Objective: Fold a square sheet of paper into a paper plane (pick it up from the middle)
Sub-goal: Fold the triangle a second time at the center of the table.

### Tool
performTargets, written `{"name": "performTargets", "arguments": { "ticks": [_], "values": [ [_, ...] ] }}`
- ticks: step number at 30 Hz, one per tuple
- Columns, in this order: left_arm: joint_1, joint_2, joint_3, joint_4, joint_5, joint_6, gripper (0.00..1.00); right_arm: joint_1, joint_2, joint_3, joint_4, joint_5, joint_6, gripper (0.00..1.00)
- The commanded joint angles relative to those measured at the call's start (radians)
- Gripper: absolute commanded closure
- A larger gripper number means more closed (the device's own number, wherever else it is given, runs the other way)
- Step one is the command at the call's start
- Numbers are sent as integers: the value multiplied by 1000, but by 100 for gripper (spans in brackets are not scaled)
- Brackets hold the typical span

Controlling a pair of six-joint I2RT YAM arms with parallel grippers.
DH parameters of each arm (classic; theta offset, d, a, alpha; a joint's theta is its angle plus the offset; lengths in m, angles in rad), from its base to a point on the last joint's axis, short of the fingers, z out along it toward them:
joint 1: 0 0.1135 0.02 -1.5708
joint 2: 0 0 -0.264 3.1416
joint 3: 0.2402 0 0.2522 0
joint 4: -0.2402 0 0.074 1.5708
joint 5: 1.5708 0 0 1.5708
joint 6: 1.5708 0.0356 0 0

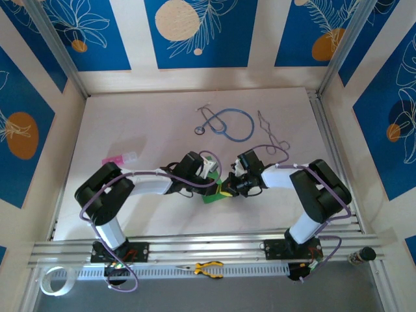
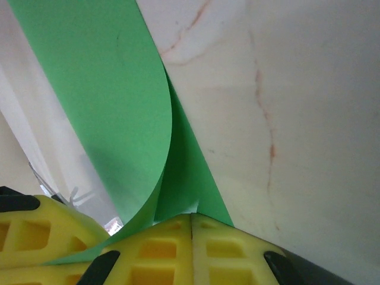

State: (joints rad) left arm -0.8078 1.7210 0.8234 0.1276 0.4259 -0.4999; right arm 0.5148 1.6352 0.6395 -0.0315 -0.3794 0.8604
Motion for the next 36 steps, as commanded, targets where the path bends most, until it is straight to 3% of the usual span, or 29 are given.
{"name": "performTargets", "arguments": {
  "ticks": [1, 18, 36],
  "values": [
    [11, -29, 3, -6, -23, 6, 100, 3, 11, -20, -83, 55, -48, 95],
    [46, -45, -21, -95, -148, 17, 100, -17, -3, -12, -146, 58, -86, 95],
    [58, -46, -34, -85, -176, 3, 100, 10, -4, 1, -167, 74, -42, 95]
  ]
}}
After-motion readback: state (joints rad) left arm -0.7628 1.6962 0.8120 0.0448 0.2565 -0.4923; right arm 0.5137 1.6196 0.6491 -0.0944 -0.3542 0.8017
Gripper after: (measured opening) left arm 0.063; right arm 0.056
